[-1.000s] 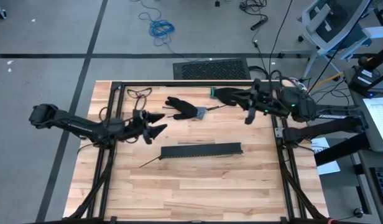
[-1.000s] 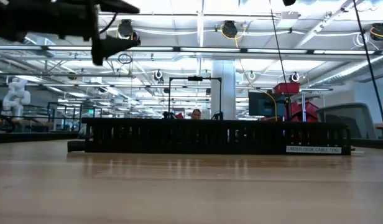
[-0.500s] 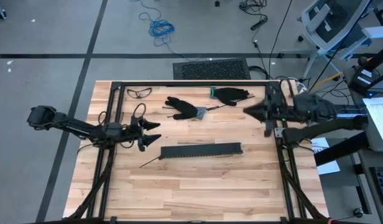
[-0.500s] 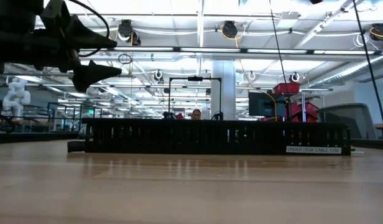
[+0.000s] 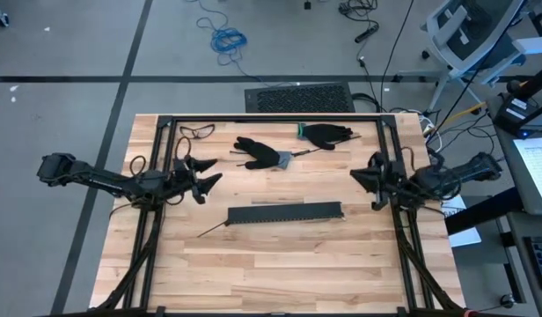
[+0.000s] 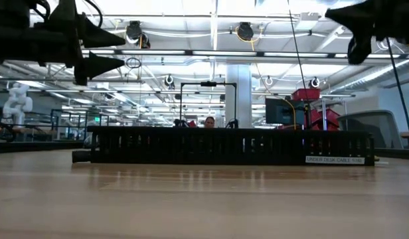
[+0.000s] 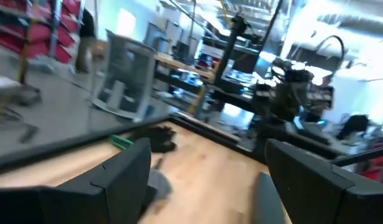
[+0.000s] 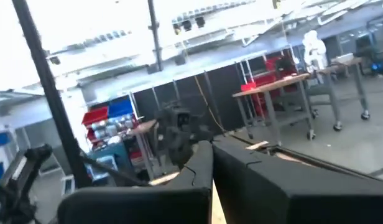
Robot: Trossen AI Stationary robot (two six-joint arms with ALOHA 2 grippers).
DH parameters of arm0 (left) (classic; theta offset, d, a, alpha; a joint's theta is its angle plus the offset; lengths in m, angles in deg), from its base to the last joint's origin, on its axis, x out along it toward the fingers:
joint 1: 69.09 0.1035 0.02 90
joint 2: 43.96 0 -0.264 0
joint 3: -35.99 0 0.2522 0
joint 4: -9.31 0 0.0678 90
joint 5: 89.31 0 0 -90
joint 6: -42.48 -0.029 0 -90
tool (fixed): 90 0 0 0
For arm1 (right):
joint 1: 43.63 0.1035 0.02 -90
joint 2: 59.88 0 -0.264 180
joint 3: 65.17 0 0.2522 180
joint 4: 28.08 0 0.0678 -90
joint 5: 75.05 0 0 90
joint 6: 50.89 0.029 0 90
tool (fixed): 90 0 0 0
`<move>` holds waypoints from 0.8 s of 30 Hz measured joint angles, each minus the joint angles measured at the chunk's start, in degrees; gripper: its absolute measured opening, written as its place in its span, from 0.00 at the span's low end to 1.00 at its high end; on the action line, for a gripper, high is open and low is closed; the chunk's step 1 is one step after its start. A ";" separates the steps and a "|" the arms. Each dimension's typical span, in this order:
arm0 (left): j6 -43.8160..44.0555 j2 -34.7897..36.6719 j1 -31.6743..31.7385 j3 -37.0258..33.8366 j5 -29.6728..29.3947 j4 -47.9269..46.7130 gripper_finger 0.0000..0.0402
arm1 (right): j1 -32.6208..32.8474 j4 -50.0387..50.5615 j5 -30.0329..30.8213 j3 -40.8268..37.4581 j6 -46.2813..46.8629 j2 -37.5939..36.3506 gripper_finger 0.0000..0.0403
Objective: Ziptie cables
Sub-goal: Return to Home Position
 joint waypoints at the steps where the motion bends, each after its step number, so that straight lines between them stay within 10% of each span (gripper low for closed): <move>1: -1.55 0.00 0.00 0.00 -0.61 0.02 0.76 | -0.02 -3.29 -0.57 -2.34 -0.81 0.41 0.00; 13: -9.96 -0.01 0.02 0.00 -11.87 -26.13 0.76 | -0.19 22.98 4.00 -3.24 -6.44 3.41 0.00; 17: 1.71 -1.17 -0.04 0.02 -8.40 -41.90 0.76 | -0.17 23.06 3.71 -3.23 -14.84 7.35 0.00; 24: 3.66 -5.65 -0.59 -0.02 -0.56 -41.46 0.76 | -0.32 22.95 3.84 -3.23 -13.81 13.73 0.00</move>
